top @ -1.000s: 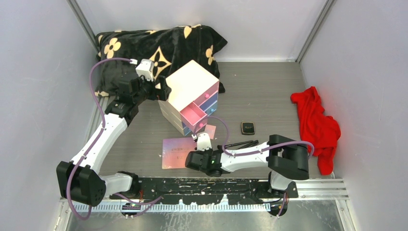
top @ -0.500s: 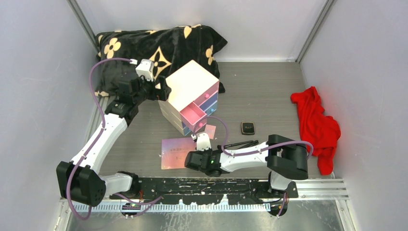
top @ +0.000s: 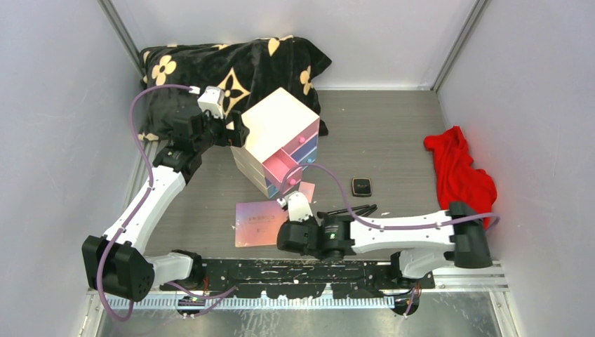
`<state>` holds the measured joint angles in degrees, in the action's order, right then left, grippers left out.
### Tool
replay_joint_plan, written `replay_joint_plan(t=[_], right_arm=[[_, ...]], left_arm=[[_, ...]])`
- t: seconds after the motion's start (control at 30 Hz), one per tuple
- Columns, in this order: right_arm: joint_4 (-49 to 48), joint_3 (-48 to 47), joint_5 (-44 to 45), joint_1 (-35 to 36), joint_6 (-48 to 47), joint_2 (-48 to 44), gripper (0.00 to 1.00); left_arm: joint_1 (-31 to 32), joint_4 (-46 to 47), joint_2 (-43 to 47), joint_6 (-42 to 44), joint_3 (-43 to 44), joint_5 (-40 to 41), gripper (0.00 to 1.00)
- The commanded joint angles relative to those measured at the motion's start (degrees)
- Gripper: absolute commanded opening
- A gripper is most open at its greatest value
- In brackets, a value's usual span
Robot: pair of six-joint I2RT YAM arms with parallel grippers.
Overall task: Organize the makeup
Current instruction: Pick up the lipstick at the center of the board, then place the lipstick in the drawer.
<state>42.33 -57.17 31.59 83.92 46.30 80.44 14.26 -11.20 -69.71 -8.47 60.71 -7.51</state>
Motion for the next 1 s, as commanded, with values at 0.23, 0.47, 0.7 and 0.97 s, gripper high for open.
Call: replay_joint_plan(t=[0.23,0.47,0.7,0.97], right_arm=[[30.09,-32.19,-3.75,-0.33,-8.74,-5.9,0.01],[37.59,-48.37,-4.51,-5.23,-16.07,5.48,0.01],[35.39,-51.58,-10.65,-15.11,-22.83,7.44,0.01],[35.83,-60.66,-14.1,-20.43,-29.66,12.84,0.01]], left_arm=[[-0.08,-2.07,1.24,1.46,-0.54,0.88,1.0],[-0.02,-2.06,1.98,1.26,-0.75,0.52,1.0],[-0.04,-1.52,1.66,1.1,-0.65,0.15,1.0],[-0.04,-1.5,1.42,1.17,-0.33,0.17,1.0]])
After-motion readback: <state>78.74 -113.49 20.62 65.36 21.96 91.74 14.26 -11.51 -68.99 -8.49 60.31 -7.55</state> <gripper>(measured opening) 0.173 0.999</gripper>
